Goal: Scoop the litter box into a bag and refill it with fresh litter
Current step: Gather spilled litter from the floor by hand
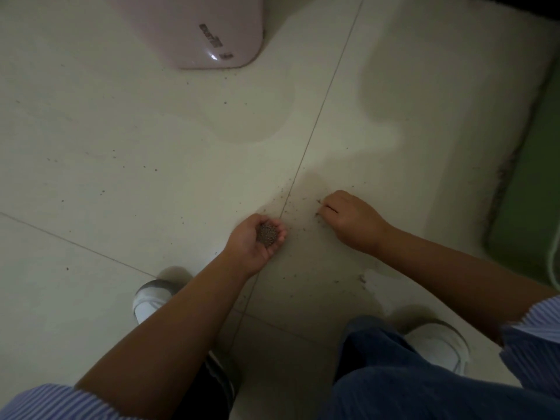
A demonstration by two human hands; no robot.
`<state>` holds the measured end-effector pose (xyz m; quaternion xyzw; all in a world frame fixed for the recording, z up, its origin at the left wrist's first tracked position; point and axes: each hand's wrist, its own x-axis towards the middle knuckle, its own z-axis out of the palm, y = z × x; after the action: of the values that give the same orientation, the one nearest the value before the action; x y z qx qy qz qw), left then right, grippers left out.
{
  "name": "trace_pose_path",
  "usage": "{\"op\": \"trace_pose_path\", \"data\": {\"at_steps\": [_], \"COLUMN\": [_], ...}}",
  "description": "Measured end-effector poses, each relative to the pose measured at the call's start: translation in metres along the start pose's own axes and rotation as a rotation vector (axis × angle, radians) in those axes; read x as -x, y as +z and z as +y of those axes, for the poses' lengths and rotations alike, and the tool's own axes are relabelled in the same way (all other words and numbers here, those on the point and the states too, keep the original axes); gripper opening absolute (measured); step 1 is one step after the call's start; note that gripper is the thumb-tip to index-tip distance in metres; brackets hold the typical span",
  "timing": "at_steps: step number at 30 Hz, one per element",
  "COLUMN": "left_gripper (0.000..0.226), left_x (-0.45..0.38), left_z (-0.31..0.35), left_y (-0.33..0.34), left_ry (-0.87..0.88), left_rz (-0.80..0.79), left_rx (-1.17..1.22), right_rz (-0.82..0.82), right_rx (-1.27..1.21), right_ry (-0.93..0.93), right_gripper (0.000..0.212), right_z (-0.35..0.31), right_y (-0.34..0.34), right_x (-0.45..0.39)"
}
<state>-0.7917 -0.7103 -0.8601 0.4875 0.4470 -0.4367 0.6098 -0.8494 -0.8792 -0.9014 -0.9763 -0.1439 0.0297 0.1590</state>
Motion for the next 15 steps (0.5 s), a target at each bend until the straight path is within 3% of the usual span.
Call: {"op": "trace_pose_path", "data": {"at_steps": [3, 6, 8, 11, 15], "left_gripper": [0.034, 0.034, 0.031, 0.032, 0.035], "left_x": [0.001, 0.003, 0.004, 0.006, 0.008], "left_z": [0.001, 0.002, 0.001, -0.002, 0.002], "left_y": [-0.001, 0.000, 0.002, 0.009, 0.011], "left_ry": [-0.013, -0.017, -0.008, -0.034, -0.042], "left_rz": [0.000, -0.018, -0.031, -0.065, -0.086], "left_rx": [0.023, 0.061, 0.081, 0.088, 0.107], "right_rz": [0.018, 0.113, 0.154, 0.154, 0.170], "right_rx": [-0.039, -0.289, -0.408, -0.401, -0.264], "right_ry": [0.038, 0.174, 0.155, 0.182, 0.448], "right_gripper": [0.021, 0.025, 0.029, 0.036, 0.062], "right_z": [-0.001, -0.019, -0.037, -0.038, -0.001], "right_y": [0.001, -0.004, -0.013, -0.021, -0.018], "right_x": [-0.001, -0.007, -0.012, -0.004, 0.020]}}
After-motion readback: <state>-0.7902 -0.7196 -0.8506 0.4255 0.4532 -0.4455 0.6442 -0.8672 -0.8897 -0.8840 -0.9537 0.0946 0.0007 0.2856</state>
